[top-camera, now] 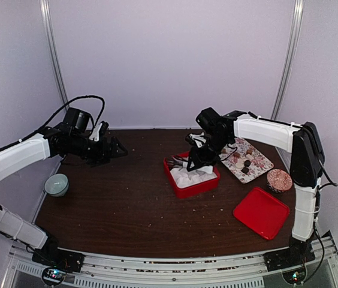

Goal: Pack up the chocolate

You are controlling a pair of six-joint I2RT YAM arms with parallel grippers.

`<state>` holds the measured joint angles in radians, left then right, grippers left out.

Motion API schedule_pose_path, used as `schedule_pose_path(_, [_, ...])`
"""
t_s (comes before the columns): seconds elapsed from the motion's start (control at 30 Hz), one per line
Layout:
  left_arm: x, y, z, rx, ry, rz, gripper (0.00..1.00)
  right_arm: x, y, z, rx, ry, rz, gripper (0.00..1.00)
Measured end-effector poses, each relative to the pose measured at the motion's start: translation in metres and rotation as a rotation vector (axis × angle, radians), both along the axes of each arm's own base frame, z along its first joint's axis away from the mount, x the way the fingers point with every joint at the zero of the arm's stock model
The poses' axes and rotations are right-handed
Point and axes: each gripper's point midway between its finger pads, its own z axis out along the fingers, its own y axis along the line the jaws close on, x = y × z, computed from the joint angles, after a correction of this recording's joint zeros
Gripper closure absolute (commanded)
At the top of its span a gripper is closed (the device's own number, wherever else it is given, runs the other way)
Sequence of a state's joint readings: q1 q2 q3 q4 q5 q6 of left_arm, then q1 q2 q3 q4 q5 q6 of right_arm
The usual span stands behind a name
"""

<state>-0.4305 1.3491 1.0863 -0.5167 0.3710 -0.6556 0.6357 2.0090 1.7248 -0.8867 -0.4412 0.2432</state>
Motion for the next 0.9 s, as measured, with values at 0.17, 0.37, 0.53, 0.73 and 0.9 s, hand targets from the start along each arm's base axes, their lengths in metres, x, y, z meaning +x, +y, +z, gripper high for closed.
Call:
schedule_pose_path(0.17, [0.000, 0.000, 0.000, 0.003, -0.004, -0.005, 0.02, 0.001, 0.001, 0.003, 0.004, -0.006, -0.003, 0.61])
schedule_pose_path(0.37, [0.000, 0.000, 0.000, 0.010, -0.012, -0.015, 0.02, 0.000, -0.010, 0.027, 0.017, -0.033, -0.022, 0.61])
schedule_pose_path(0.53, [-0.001, -0.002, 0.000, 0.010, -0.019, -0.035, 0.02, -0.003, -0.042, 0.087, 0.074, -0.127, -0.071, 0.59])
schedule_pose_path(0.73, [-0.001, -0.004, -0.005, 0.023, -0.016, -0.062, 0.02, -0.018, -0.102, 0.117, 0.085, -0.183, -0.177, 0.57])
schedule_pose_path(0.9, [0.001, -0.005, -0.003, 0.024, -0.024, -0.073, 0.02, -0.034, -0.156, 0.098, 0.028, -0.139, -0.289, 0.58])
